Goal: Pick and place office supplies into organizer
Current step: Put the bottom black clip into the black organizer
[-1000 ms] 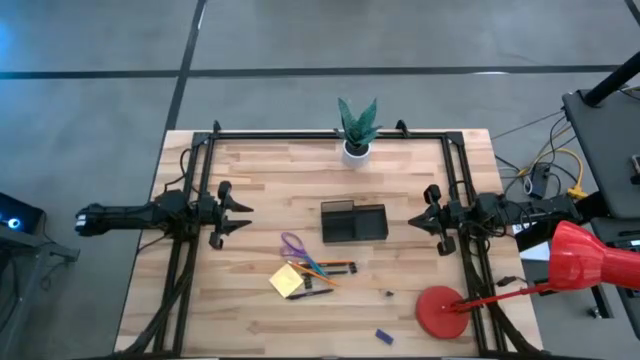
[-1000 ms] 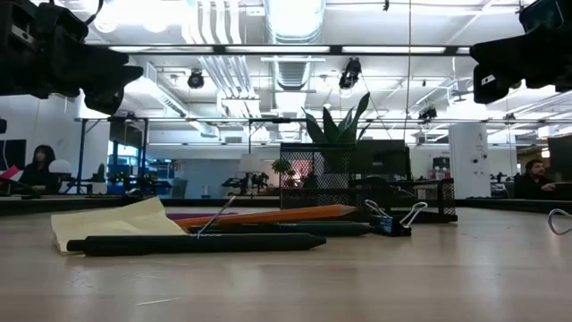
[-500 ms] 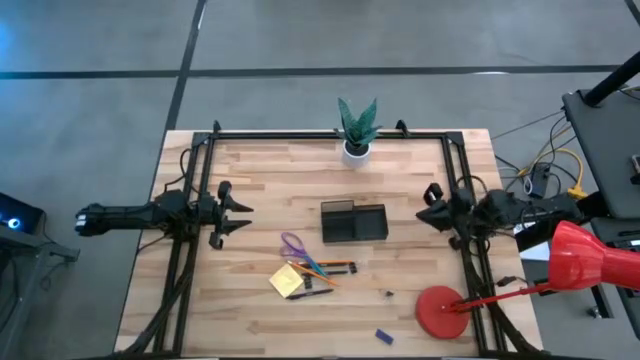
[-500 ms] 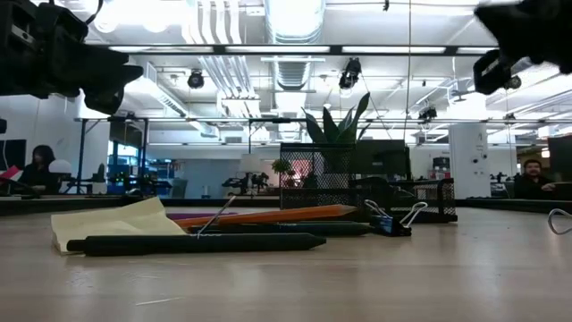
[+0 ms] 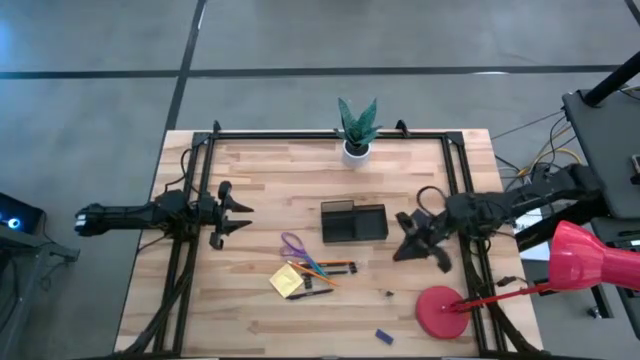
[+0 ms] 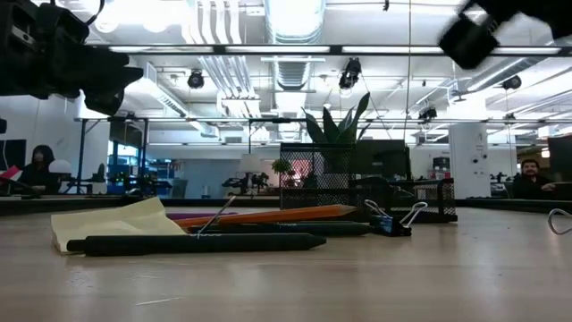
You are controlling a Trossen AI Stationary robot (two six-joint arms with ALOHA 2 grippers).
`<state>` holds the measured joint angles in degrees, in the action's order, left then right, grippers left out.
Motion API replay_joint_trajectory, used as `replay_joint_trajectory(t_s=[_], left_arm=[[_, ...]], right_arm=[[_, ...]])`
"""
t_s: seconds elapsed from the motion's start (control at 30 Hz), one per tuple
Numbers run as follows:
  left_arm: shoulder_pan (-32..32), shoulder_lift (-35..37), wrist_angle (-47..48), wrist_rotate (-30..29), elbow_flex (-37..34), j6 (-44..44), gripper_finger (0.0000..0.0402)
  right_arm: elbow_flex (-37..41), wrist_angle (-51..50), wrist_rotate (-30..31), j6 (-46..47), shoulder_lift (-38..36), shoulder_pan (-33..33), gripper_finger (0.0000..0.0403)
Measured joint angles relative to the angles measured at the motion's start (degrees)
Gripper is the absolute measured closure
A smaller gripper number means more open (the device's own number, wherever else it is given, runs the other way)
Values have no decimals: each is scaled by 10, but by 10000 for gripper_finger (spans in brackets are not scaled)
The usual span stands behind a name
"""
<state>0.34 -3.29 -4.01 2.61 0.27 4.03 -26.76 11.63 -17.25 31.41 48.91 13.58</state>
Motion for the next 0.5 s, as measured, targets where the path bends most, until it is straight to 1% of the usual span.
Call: replay_joint_trajectory(t_s=[0.03,0.1,0.13,0.17,0.2,0.3,0.37,0.43,0.5], left_arm=[[0,0,0,0,0,0,261],[0,0,0,0,0,0,261],[0,0,0,0,0,0,261],[0,0,-1,0,0,0,261],[0,0,-1,0,0,0,261],[0,0,-1,0,0,0,261],[0,0,0,0,0,0,261],[0,0,0,0,0,0,261],[0,0,0,0,0,0,261]], right_arm=[[-29,-27,38,6,30,-2,394],[-91,-129,137,82,84,-9,394],[-124,-204,170,128,110,-16,394],[-156,-289,184,162,133,-26,394],[-189,-371,185,179,157,-35,394],[-284,-589,184,184,225,-49,394],[-341,-686,190,182,266,-49,394],[-385,-734,188,150,296,-43,394],[-414,-738,171,86,316,-30,394]])
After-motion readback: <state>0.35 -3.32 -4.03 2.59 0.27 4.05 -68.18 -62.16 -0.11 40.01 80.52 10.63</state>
